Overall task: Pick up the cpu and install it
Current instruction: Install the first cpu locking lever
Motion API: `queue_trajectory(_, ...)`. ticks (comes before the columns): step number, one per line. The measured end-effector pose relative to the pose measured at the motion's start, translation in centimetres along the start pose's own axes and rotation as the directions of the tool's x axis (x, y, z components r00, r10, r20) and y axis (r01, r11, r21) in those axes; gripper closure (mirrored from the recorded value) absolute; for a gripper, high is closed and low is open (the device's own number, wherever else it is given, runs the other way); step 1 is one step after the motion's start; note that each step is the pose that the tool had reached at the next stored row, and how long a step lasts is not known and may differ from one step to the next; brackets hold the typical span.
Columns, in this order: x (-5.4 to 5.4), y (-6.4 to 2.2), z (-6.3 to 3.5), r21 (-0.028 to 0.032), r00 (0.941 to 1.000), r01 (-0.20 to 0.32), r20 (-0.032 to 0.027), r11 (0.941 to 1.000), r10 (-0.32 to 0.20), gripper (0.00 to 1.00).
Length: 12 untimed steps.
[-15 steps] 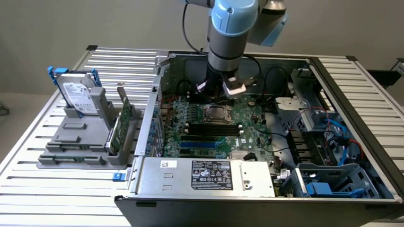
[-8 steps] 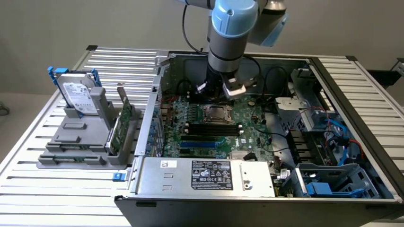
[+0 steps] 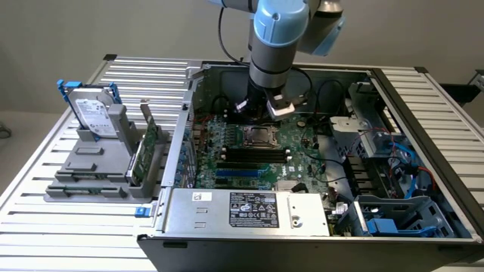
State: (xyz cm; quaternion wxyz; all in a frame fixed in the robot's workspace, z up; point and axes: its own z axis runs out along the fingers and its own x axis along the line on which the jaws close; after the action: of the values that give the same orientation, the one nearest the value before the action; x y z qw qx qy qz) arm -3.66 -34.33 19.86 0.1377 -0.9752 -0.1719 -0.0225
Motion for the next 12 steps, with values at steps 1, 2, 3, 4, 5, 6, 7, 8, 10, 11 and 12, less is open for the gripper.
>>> queue_trajectory(1,0.01,0.01,0.03,-0.0005,1.0,0.0,0.0002,1.0,0.0,0.89)
queue_trajectory(2,0.01,0.02,0.04,-0.0012,1.0,0.0,0.0005,1.0,0.0,0.89)
queue_trajectory(3,0.02,0.03,0.07,-0.0018,1.0,0.0,0.0007,1.0,0.0,0.89)
queue_trajectory(4,0.02,0.04,0.09,-0.0024,1.0,0.0,0.001,1.0,0.0,0.89)
queue_trajectory(5,0.03,0.04,0.11,-0.003,1.0,0.0,0.0012,1.0,0.0,0.89)
queue_trajectory(6,0.03,0.05,0.13,-0.0037,1.0,0.0,0.0014,1.0,0.0,0.89)
queue_trajectory(7,0.04,0.06,0.15,-0.0043,1.0,0.0,0.0017,1.0,0.0,0.89)
queue_trajectory(8,0.05,0.07,0.16,-0.0049,1.0,0.0,0.002,1.0,0.0,0.89)
queue_trajectory(10,0.07,0.08,0.19,-0.0065,1.0,0.0,0.0027,1.0,0.0,0.89)
queue_trajectory(11,0.08,0.09,0.21,-0.0072,1.0,0.0,0.0031,1.0,0.0,0.89)
queue_trajectory(12,0.09,0.1,0.22,-0.008,1.0,0.0,0.0036,1.0,0.0,0.89)
